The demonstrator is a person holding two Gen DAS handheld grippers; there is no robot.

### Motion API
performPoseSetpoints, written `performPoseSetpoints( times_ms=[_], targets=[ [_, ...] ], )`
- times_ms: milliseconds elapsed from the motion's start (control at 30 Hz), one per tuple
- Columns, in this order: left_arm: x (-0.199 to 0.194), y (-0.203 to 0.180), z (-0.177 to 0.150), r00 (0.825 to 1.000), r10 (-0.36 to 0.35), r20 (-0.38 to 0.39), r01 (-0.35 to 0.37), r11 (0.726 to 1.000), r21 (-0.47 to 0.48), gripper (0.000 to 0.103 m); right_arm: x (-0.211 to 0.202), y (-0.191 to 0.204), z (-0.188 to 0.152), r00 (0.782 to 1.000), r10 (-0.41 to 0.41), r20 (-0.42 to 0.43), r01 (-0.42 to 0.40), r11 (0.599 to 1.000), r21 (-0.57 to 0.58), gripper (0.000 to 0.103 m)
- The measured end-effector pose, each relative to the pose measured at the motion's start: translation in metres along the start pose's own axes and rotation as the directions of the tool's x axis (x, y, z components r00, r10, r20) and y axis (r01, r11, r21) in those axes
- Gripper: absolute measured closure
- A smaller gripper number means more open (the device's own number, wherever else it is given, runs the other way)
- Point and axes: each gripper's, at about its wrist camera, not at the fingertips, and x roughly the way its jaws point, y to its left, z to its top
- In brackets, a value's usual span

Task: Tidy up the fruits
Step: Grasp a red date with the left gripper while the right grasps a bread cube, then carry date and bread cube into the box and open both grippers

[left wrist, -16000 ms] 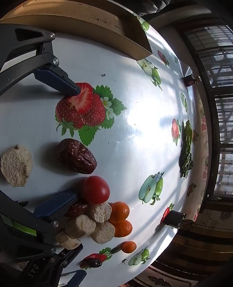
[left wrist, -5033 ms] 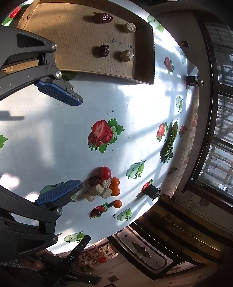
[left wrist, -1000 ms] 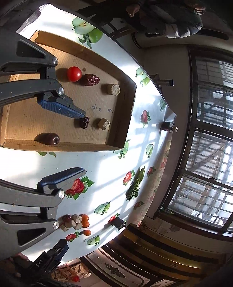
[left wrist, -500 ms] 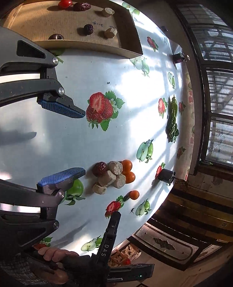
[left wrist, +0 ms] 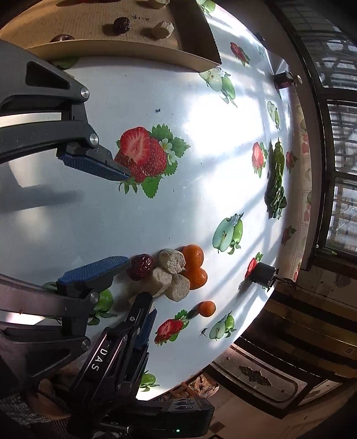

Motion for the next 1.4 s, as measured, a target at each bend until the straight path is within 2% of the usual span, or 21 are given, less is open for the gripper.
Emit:
performPoseSetpoints(
  times_ms=[167,267,467,533,633,800,967,1100,1200,1333,1400],
  targets=[
    [0.029,-0.024,0.002,0.999,-0.025,-0.042,0.028,0.996,0.080,0.047,-0.013,-0.020,-0.005,0.996,-0.083,0.025,0.082,0.996,0.048,0.075],
    [0.045,-0.032,0.007,0.997,-0.036,-0.064,0.042,0.995,0.090,0.047,-0.019,-0.035,-0.007,0.997,-0.070,0.027,0.067,0.994,0.087,0.075],
    [0.055,-0.044,0.012,0.999,-0.049,-0.024,0.051,0.992,0.116,0.048,-0.020,-0.037,-0.008,0.997,-0.061,0.035,0.058,0.994,0.096,0.074],
    [0.055,-0.050,0.010,0.998,-0.054,-0.024,0.056,0.989,0.138,0.073,-0.020,-0.037,-0.008,0.997,-0.063,0.039,0.059,0.994,0.094,0.074],
    [0.050,-0.054,0.007,1.000,-0.014,-0.005,0.015,0.988,0.156,0.073,-0.022,-0.037,-0.009,0.997,-0.062,0.042,0.057,0.993,0.101,0.074],
    [0.022,-0.037,0.006,0.999,-0.042,0.030,0.040,0.996,0.082,0.073,-0.036,-0.031,-0.009,0.996,-0.063,0.065,0.057,0.994,0.094,0.074],
    [-0.024,0.000,-0.005,0.996,-0.042,0.084,0.043,0.999,-0.012,0.073,-0.049,-0.015,-0.011,0.995,-0.056,0.082,0.050,0.996,0.073,0.074],
    [-0.063,0.056,-0.018,0.992,0.033,0.125,-0.018,0.992,-0.126,0.073,-0.054,0.015,-0.011,0.997,-0.010,0.083,0.007,0.999,0.037,0.074],
    [-0.089,0.108,-0.032,0.981,0.138,0.136,-0.105,0.968,-0.228,0.072,-0.053,0.053,-0.009,0.996,0.044,0.082,-0.042,0.999,-0.027,0.074],
    [-0.112,0.173,-0.056,0.954,0.281,0.101,-0.230,0.908,-0.349,0.072,-0.042,0.121,-0.006,0.989,0.142,0.051,-0.134,0.982,-0.132,0.074],
    [-0.116,0.195,-0.068,0.947,0.314,0.072,-0.263,0.884,-0.387,0.072,-0.033,0.157,-0.006,0.983,0.184,0.026,-0.176,0.967,-0.185,0.074]
  ],
)
